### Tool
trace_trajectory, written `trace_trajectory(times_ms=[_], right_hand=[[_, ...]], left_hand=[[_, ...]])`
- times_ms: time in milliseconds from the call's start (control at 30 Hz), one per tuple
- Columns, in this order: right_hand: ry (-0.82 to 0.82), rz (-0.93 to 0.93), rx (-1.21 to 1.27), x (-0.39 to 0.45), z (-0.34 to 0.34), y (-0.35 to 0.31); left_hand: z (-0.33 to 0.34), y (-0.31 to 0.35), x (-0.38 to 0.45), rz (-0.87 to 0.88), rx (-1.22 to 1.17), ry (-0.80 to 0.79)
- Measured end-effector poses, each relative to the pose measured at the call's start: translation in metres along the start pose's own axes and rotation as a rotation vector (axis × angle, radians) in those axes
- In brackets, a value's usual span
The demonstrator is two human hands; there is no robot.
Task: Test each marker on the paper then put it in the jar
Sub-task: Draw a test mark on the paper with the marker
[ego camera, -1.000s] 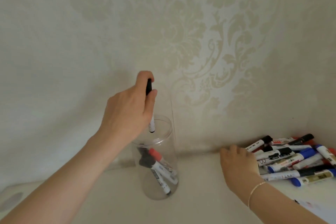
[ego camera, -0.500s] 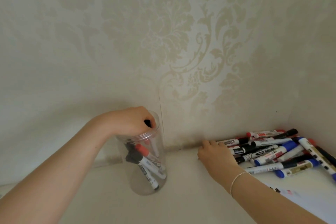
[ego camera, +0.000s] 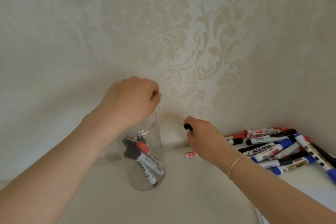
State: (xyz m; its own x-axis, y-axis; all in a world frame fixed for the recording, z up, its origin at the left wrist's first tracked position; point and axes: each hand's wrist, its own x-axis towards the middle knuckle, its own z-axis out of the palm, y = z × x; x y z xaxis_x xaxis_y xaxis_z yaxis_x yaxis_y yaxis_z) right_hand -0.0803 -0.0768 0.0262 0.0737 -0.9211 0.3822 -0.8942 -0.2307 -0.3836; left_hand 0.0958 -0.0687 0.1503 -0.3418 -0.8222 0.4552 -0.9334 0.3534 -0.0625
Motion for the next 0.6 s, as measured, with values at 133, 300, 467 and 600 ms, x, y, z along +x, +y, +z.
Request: trace_trajectory(times_ms=[133, 300, 467, 600], right_hand=[[0.070, 0.098, 0.322, 0.011, -0.010, -0.001], [0.099, 0.213, 0.536, 0.011, -0.015, 0.007], [0.189, 0.275, 0.606, 0.007, -0.016, 0.017], [0.213, 0.299, 0.749, 0.004, -0.014, 0.020]], left_hand=[[-0.002, 0.033, -0.019, 0.113, -0.392, 0.175], [0.046, 0.049, -0.026, 0.067, -0.633, -0.075], [0.084, 0.065, -0.030, 0.013, -0.551, -0.437], [0.108, 0.079, -0.026, -0.138, -0.663, -0.474]])
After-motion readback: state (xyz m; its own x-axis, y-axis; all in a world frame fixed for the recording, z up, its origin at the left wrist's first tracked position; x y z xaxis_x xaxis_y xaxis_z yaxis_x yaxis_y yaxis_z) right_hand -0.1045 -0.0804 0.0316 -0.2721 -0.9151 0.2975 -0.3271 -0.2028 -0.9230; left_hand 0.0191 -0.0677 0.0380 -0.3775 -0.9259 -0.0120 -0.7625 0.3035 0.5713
